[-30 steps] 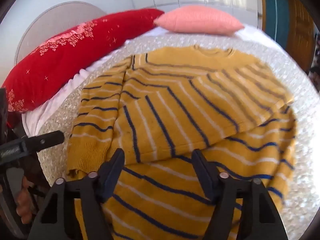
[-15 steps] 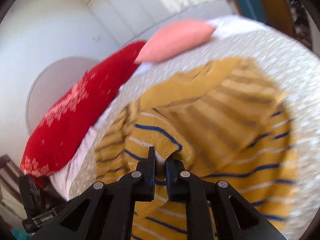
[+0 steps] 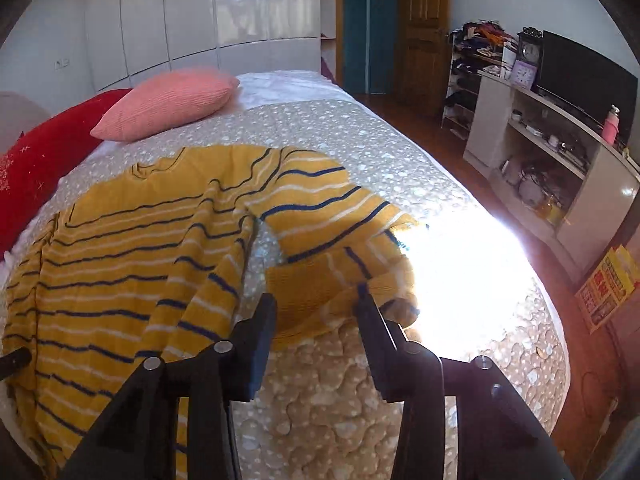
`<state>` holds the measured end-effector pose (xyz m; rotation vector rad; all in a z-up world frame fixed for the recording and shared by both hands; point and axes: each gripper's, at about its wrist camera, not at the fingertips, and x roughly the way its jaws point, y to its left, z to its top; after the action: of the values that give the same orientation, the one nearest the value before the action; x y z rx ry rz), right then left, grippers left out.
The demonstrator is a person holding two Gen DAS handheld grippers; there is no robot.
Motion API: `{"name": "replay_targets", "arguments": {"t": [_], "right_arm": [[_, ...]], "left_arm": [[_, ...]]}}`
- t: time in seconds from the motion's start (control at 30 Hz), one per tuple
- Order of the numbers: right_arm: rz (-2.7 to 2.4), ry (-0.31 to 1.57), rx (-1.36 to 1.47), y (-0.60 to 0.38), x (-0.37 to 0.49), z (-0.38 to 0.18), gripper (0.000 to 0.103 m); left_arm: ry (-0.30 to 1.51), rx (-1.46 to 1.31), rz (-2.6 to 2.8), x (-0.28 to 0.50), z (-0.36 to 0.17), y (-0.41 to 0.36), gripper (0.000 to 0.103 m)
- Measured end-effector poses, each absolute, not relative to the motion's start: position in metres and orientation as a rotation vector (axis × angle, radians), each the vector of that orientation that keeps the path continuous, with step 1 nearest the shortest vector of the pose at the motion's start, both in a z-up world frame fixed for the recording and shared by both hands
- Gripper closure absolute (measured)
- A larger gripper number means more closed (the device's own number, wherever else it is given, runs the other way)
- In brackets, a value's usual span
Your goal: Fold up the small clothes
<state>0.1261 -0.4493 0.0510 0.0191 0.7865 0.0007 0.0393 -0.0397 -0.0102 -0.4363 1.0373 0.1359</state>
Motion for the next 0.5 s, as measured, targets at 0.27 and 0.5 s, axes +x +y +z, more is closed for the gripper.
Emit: {"name": "replay_targets", "arguments": {"t": [0.27,0.5], "right_arm": [[0.042,0.818,0.012,-0.429,0.118,0.040,0.055],[0.106,0.864,0.116,-0.439,0.111,0.023,0.055]], "left_arm": [[0.934,-0.439,0.503,0.008,0.014,0.039,0.089],[0.927,-0.495,0.575,-0.015,0.005,0.087,0.073]]}}
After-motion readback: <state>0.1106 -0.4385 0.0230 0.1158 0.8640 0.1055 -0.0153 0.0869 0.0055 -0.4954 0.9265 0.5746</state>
